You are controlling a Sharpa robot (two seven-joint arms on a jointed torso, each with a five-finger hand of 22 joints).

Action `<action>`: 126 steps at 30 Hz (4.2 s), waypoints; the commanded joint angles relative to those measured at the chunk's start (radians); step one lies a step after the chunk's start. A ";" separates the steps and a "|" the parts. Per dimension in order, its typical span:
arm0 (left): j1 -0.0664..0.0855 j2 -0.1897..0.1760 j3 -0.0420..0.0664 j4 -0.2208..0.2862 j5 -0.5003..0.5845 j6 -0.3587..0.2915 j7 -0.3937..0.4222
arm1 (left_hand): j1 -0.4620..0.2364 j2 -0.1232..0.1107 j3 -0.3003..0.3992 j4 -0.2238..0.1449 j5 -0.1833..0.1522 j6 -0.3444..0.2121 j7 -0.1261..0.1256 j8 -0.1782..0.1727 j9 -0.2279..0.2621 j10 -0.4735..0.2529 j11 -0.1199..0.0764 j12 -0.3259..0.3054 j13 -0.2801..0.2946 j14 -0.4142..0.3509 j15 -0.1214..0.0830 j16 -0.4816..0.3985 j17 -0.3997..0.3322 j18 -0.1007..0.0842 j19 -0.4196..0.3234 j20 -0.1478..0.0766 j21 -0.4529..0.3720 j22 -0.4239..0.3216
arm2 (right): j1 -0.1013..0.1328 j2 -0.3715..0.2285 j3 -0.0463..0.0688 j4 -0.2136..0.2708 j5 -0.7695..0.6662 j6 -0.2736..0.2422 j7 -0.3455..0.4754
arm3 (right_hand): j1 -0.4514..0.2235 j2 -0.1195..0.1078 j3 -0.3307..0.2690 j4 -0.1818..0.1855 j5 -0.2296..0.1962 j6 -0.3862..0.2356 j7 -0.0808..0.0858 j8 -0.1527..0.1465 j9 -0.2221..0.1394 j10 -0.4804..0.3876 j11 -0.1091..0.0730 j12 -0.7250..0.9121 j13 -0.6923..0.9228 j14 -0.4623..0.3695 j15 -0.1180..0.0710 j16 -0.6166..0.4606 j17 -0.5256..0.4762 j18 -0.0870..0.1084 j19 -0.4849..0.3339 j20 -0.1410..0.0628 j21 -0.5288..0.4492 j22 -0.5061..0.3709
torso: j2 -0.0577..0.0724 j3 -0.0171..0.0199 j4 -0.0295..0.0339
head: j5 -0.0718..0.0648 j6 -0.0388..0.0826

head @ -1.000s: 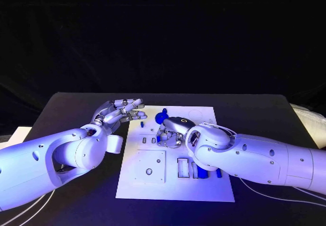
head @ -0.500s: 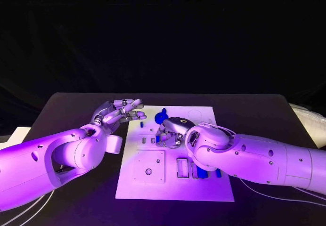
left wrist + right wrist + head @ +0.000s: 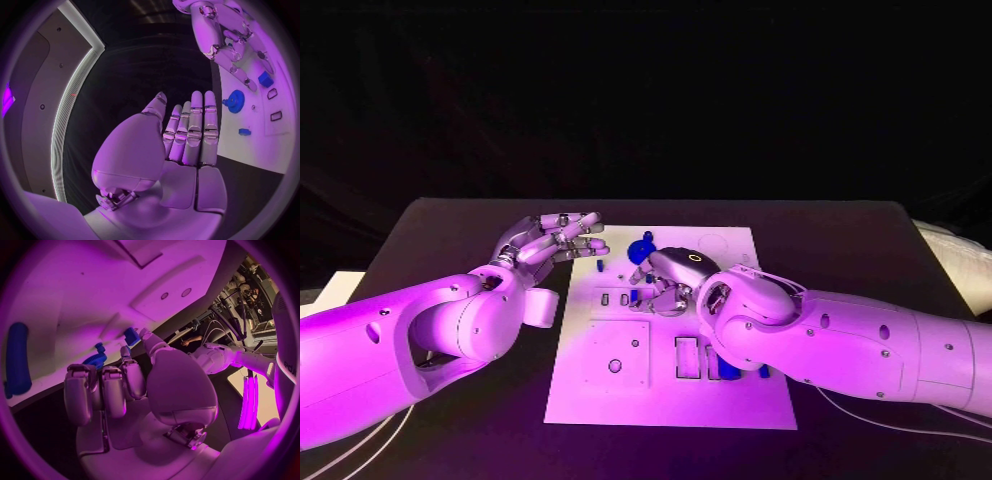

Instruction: Assemble the parts on the task board

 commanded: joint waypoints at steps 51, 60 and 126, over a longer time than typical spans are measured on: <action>0.146 0.301 0.001 -0.267 -1.056 0.551 -1.119 | -0.252 0.057 -0.320 0.179 -0.064 0.029 -0.165 0.426 0.358 0.279 -0.179 1.122 1.060 0.383 -0.175 1.390 1.310 -0.120 0.430 -0.173 1.154 1.222 | 0.154 -0.337 0.031 0.104 0.469 -0.002 0.268 | 0.065 0.022 -0.021 0.012 0.040 -0.004 0.000 0.009 0.004 -0.019 0.003 -0.032 0.088 0.085 0.010 -0.006 0.173 -0.009 0.006 0.009 -0.016 0.056 | -0.021 0.0007 -0.0163 | 0.012 -0.022; 0.149 0.338 0.002 -0.296 -1.063 0.592 -1.123 | -0.248 0.060 -0.323 0.179 -0.064 0.023 -0.165 0.433 0.369 0.279 -0.179 1.122 1.062 0.383 -0.175 1.390 1.310 -0.121 0.430 -0.173 1.156 1.226 | 0.154 -0.331 0.031 0.098 0.468 0.006 0.263 | 0.065 0.022 -0.021 0.012 0.040 -0.004 0.000 0.009 0.004 -0.019 0.003 -0.032 0.088 0.085 0.010 -0.006 0.173 -0.009 0.005 0.009 -0.016 0.055 | -0.022 0.0017 -0.0152 | 0.012 -0.026; 0.149 0.404 -0.006 -0.365 -1.073 0.671 -1.112 | -0.062 0.138 -0.246 0.107 -0.061 -0.030 -0.171 0.484 0.471 0.277 -0.183 1.119 1.068 0.383 -0.176 1.390 1.310 -0.124 0.432 -0.171 1.168 1.251 | 0.153 -0.312 0.030 0.079 0.468 0.038 0.248 | 0.062 0.025 -0.024 0.017 0.054 0.002 -0.002 0.010 0.005 -0.018 0.001 -0.029 0.088 0.084 0.008 -0.007 0.171 -0.008 0.003 0.008 -0.018 0.051 | -0.022 0.0019 -0.0152 | 0.012 -0.047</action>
